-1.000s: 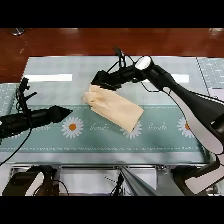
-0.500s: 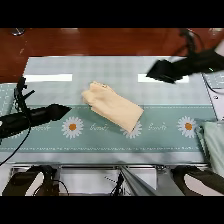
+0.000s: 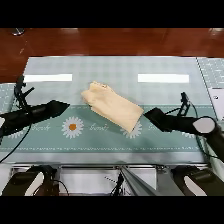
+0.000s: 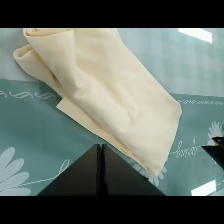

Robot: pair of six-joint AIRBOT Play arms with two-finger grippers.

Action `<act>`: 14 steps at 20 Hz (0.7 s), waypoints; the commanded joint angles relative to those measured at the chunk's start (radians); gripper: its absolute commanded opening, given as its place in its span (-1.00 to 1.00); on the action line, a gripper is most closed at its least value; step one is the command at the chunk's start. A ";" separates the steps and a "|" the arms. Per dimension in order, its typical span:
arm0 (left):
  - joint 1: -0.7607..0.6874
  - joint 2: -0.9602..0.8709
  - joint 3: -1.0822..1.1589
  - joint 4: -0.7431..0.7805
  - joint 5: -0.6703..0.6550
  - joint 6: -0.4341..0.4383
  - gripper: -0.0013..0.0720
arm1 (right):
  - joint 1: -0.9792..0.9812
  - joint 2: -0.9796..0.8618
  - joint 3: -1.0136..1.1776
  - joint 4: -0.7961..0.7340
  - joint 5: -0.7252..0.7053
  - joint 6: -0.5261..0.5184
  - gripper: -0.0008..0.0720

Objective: Fold the shirts.

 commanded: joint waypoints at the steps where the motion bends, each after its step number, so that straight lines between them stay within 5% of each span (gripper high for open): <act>1: -0.004 -0.027 0.000 0.000 0.005 0.000 -0.89 | 0.075 -0.169 -0.013 0.253 -0.103 -0.158 0.72; 4: -0.023 -0.032 0.000 0.000 0.006 0.000 -0.89 | 0.105 -0.328 0.059 0.428 -0.083 -0.335 0.72; 9: -0.059 -0.034 0.000 0.000 0.006 0.000 -0.89 | 0.112 -0.540 0.171 0.444 0.006 -0.397 0.65; 11: -0.060 -0.033 0.000 0.000 0.006 0.000 -0.89 | 0.112 -0.573 0.218 0.454 0.010 -0.437 -0.16; 12: -0.060 -0.034 0.000 0.000 0.006 0.000 -0.89 | 0.111 -0.581 0.246 0.453 0.022 -0.474 -0.72; 14: -0.060 -0.034 0.000 0.000 0.006 0.000 -0.89 | 0.111 -0.586 0.323 0.452 0.071 -0.537 -0.92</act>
